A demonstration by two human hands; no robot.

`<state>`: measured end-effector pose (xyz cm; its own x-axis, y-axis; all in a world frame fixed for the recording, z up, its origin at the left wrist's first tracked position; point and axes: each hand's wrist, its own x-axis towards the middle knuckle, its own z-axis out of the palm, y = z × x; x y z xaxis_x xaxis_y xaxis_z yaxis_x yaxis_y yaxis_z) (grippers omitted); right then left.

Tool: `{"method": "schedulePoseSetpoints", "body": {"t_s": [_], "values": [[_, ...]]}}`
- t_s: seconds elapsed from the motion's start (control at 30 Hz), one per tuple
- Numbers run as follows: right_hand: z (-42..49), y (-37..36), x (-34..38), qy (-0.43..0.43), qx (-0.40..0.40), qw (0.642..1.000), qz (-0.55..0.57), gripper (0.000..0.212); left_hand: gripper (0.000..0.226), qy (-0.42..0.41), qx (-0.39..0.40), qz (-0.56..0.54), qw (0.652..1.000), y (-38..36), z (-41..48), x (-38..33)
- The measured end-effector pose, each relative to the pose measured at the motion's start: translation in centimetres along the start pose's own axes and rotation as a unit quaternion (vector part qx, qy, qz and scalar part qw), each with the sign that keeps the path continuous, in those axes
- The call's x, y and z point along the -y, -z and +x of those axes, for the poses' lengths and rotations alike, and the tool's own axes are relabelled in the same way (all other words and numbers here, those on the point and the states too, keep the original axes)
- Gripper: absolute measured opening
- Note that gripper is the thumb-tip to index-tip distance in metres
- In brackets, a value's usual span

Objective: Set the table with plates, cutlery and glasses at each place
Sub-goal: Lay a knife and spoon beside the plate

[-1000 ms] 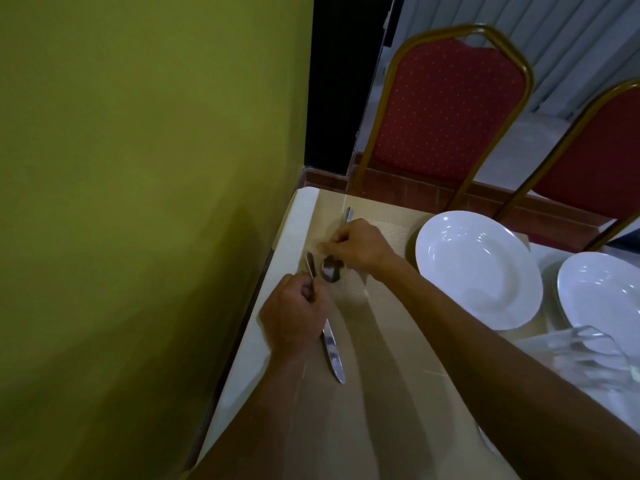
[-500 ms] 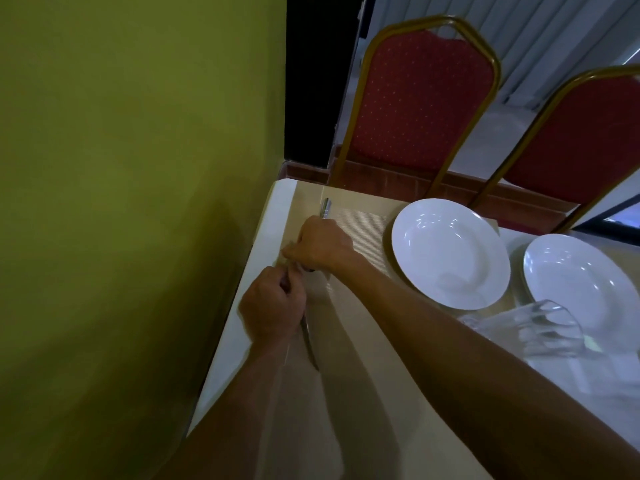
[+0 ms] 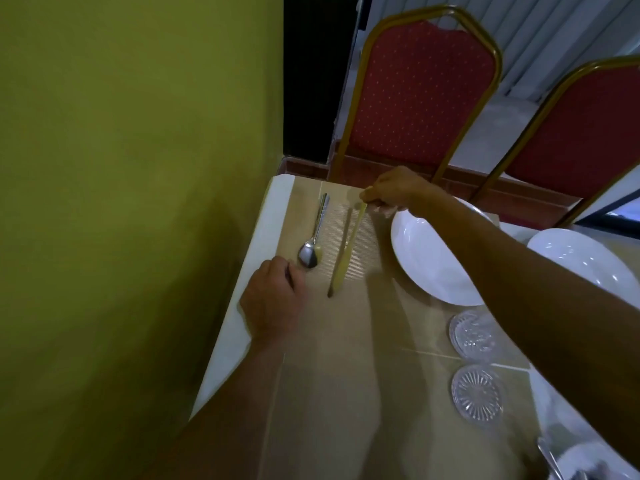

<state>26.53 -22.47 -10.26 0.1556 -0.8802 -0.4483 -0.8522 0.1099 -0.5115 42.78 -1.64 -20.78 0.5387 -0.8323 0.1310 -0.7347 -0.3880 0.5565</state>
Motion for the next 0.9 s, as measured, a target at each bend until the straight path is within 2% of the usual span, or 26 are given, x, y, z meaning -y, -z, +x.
{"method": "schedulePoseSetpoints", "body": {"t_s": [0.13,0.23,0.4,0.7,0.9], "values": [[2.8,0.4,-1.8,-0.039,0.005,0.999,-0.010,0.019,0.023,0.001,0.009,0.010,1.000,-0.3,0.0,0.2],[4.4,0.2,-2.7,-0.061,-0.012,0.997,-0.037,0.036,0.024,0.001,0.011,0.013,1.000,-0.5,0.2,0.3],[5.5,0.0,-2.9,-0.059,0.030,0.989,-0.134,0.060,0.022,-0.001,0.013,0.031,0.999,-0.5,0.3,0.1],[5.0,1.0,-3.5,-0.015,0.051,0.964,-0.261,0.047,0.024,-0.001,0.011,0.027,1.000,-0.5,0.3,0.0],[5.4,0.7,-3.9,0.002,0.036,0.960,-0.277,0.053,0.023,-0.008,0.007,0.031,0.999,-0.6,0.2,0.1]]}}
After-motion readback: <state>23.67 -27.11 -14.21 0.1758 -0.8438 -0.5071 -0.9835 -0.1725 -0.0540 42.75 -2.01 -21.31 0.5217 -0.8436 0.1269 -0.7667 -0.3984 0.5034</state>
